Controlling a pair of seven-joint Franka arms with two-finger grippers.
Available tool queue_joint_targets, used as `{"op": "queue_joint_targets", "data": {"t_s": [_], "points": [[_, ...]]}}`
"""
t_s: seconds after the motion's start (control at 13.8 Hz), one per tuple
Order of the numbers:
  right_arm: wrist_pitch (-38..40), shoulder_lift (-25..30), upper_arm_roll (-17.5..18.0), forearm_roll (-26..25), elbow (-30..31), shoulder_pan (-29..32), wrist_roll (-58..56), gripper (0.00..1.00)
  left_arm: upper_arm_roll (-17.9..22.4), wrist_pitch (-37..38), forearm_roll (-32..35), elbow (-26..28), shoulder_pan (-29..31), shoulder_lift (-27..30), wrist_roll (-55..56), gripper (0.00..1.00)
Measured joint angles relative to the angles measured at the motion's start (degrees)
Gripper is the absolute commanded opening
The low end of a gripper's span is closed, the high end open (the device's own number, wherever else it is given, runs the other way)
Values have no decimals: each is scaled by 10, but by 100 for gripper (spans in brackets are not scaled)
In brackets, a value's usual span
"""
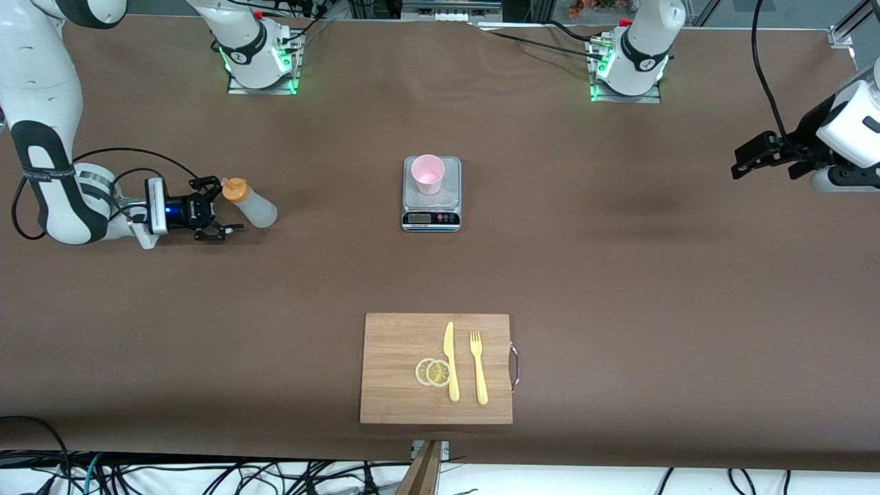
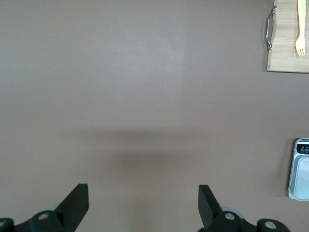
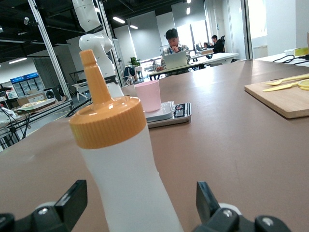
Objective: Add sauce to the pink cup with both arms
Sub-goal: 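Grasp the white squeeze bottle with the right gripper and lift it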
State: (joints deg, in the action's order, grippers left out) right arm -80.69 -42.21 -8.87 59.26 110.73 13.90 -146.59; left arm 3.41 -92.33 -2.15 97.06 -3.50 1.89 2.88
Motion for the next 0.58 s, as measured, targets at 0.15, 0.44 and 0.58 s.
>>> {"op": "queue_joint_targets", "data": {"t_s": [0.15,0.44,0.58], "points": [[0,-1,1,16,3,-9,-1,100,0,0,0,0,0,0,0,100],[-10,-1,1,36,10,-36,-4,100,0,0,0,0,0,0,0,100],[-12,-2,1,36,15,-42,-4,100,0,0,0,0,0,0,0,100]]}}
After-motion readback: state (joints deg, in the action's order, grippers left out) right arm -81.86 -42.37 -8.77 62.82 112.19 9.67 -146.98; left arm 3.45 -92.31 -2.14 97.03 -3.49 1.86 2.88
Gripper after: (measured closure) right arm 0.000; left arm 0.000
